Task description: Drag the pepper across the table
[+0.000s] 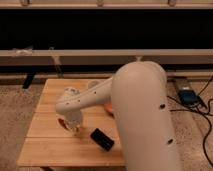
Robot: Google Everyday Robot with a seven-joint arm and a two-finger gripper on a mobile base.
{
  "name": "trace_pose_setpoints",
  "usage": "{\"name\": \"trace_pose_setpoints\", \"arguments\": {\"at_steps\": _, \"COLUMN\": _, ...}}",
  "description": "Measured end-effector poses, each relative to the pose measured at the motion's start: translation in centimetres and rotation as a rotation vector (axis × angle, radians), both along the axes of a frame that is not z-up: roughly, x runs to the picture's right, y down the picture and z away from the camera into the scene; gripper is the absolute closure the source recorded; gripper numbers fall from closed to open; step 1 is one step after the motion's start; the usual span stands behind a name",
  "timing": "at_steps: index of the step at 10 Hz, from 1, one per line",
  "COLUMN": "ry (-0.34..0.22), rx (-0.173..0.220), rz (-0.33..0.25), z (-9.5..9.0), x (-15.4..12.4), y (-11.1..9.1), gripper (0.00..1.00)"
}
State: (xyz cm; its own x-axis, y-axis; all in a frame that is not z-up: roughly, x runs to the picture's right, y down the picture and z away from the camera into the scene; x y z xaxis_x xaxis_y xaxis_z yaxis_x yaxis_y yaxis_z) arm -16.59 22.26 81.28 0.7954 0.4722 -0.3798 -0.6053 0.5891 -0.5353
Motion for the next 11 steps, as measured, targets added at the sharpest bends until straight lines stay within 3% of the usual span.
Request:
{"name": "trace_pose_setpoints", "arguments": {"at_steps": 3, "ry": 0.015, "rx": 0.001, "rz": 0.026, "z": -0.2, "x": 1.2, "y": -0.8, "gripper": 0.96}}
{"name": "trace_pose_setpoints", "arguments": {"at_steps": 4, "ry": 0.018, "rx": 0.002, "rz": 0.035, "z": -0.2, "x": 1.5, "y": -1.0, "gripper": 1.0}}
{"name": "trace_pose_setpoints", "arguments": {"at_steps": 11, "ry": 0.072, "rx": -0.004, "rz": 0.088, "z": -0.2, "x": 5.5, "y": -0.9, "gripper": 1.0}}
